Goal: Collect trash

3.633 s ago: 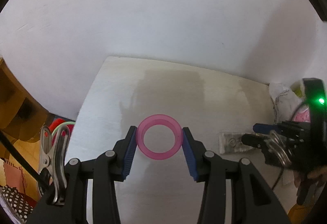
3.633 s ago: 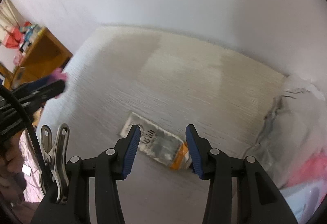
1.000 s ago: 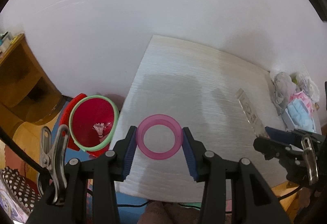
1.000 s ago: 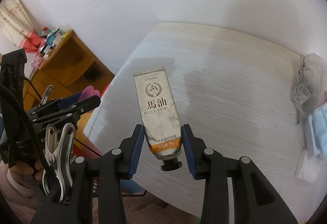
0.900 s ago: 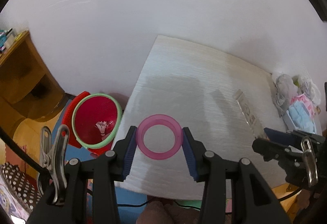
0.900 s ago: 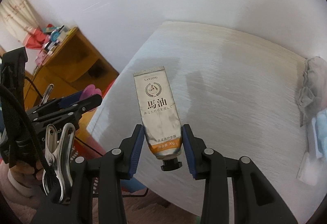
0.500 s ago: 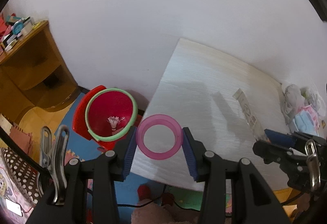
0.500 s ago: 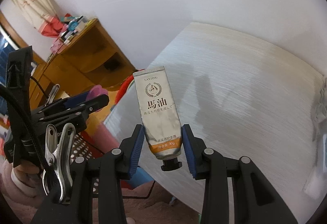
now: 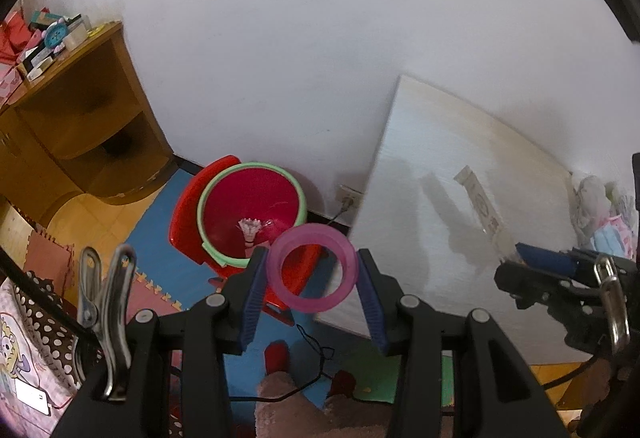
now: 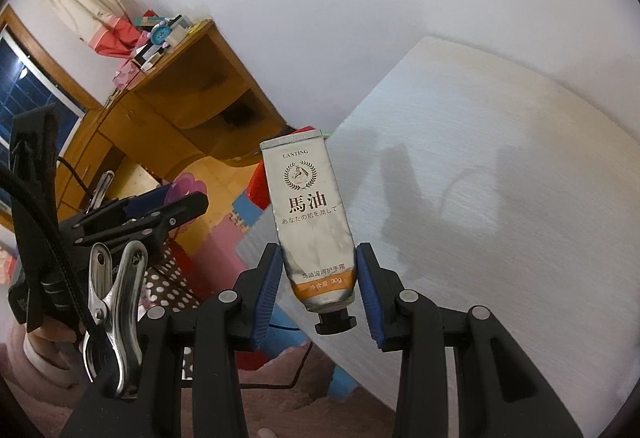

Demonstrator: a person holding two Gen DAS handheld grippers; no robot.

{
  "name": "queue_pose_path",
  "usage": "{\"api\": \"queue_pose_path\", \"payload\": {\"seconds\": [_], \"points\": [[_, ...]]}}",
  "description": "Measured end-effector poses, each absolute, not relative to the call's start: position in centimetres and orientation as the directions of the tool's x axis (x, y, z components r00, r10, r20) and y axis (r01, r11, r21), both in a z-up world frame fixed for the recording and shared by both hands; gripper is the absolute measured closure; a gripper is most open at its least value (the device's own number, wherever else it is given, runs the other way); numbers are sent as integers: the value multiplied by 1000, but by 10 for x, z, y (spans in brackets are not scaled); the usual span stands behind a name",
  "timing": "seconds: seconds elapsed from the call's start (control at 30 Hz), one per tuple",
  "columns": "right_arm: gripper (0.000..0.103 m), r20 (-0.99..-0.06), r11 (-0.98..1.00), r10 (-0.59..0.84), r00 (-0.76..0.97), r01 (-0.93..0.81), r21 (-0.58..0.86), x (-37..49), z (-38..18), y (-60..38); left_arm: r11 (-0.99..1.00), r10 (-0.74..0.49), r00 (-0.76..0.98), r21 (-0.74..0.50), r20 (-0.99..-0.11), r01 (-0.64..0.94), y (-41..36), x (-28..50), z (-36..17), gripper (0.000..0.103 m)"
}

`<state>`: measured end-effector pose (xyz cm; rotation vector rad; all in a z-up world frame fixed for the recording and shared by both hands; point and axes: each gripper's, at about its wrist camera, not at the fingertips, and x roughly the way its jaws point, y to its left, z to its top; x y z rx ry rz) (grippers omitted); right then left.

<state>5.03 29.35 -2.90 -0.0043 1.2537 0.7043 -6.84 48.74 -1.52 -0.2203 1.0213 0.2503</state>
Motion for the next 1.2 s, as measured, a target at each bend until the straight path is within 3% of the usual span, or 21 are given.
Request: {"api": "queue_pose_path", "payload": {"seconds": [0.6, 1.2], "points": [[64, -855, 764, 514, 72, -490, 419, 74, -45, 410, 946, 101, 466, -60, -879, -319, 588, -49, -36, 58], [64, -896, 807, 444, -3, -433, 401, 138, -125, 518, 953, -15, 406, -136, -914, -270, 668, 6, -127, 58]]}}
